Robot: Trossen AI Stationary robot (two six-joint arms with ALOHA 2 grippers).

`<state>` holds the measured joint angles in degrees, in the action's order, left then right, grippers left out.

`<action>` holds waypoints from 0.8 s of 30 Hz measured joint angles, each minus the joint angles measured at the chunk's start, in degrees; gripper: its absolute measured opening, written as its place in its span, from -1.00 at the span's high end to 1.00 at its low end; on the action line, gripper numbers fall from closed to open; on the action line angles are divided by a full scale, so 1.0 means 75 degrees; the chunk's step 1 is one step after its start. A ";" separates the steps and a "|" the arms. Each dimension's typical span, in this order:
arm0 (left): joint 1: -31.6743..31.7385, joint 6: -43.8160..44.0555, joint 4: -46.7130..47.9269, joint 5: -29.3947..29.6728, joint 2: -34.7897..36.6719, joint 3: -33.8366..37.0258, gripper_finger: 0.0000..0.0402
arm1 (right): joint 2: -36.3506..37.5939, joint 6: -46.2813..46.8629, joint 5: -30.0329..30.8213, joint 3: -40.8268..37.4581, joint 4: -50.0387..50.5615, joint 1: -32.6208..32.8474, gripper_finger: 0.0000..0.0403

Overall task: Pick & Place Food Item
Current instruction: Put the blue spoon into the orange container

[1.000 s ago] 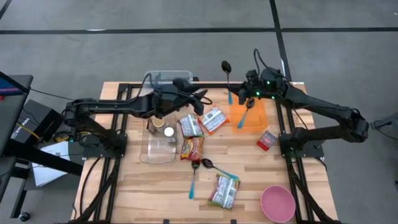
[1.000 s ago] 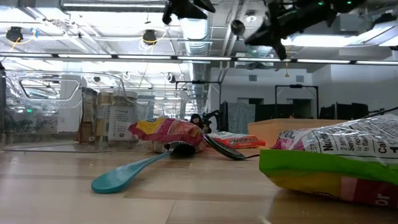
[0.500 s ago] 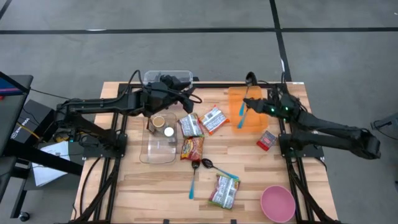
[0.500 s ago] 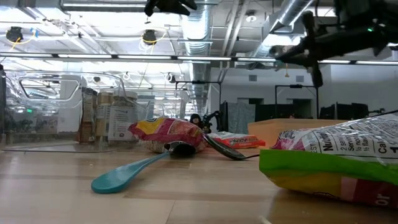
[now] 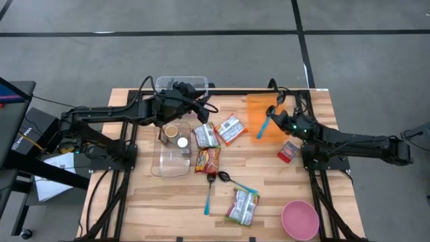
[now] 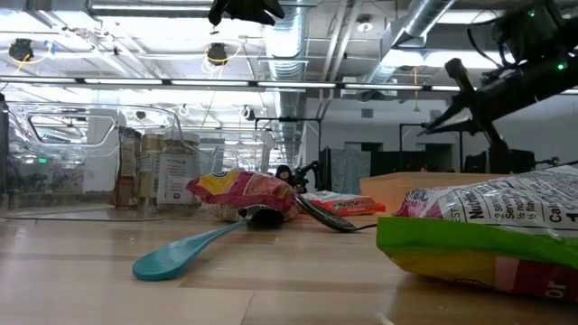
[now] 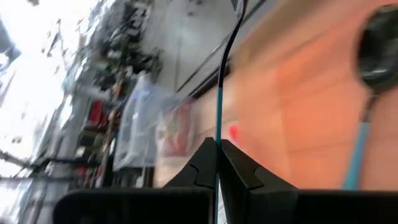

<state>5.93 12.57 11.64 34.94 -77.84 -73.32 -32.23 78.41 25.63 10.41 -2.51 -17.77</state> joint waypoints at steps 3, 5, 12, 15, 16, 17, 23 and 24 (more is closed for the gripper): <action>0.0000 0.0033 -0.0004 0.0000 0.0000 0.0000 0.41 | -0.0006 0.0426 0.0224 -0.0012 0.0262 0.0012 1.00; 0.0000 0.0039 -0.0003 0.0000 0.0000 0.0000 0.41 | -0.0002 0.0634 0.0220 -0.0012 0.0409 0.0005 1.00; 0.0000 0.0041 -0.0006 0.0000 0.0000 0.0000 0.41 | -0.0162 0.1196 0.0128 -0.0005 0.0878 0.0109 1.00; 0.0000 0.0044 -0.0006 0.0000 0.0000 0.0000 0.41 | -0.0469 0.1234 -0.0051 0.0159 0.0855 0.0128 1.00; -0.0001 0.0044 -0.0006 0.0000 0.0000 0.0000 0.41 | -0.0613 0.1212 -0.0070 0.0226 0.0852 0.0127 1.00; -0.0015 0.0044 -0.0006 -0.0001 0.0000 0.0000 0.41 | -0.0756 0.1190 -0.0062 0.0285 0.0853 0.0122 1.00; -0.0090 0.0047 -0.0006 -0.0003 0.0000 0.0000 0.41 | -0.1629 0.1190 -0.0086 0.0498 0.0821 -0.0084 1.00; -0.0111 0.0047 -0.0006 -0.0003 0.0000 0.0000 0.41 | -0.1742 0.1221 -0.0180 0.0498 0.0844 -0.0118 1.00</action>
<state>5.10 12.93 11.60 34.92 -77.84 -73.32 -45.29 87.57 24.28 14.15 3.82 -18.66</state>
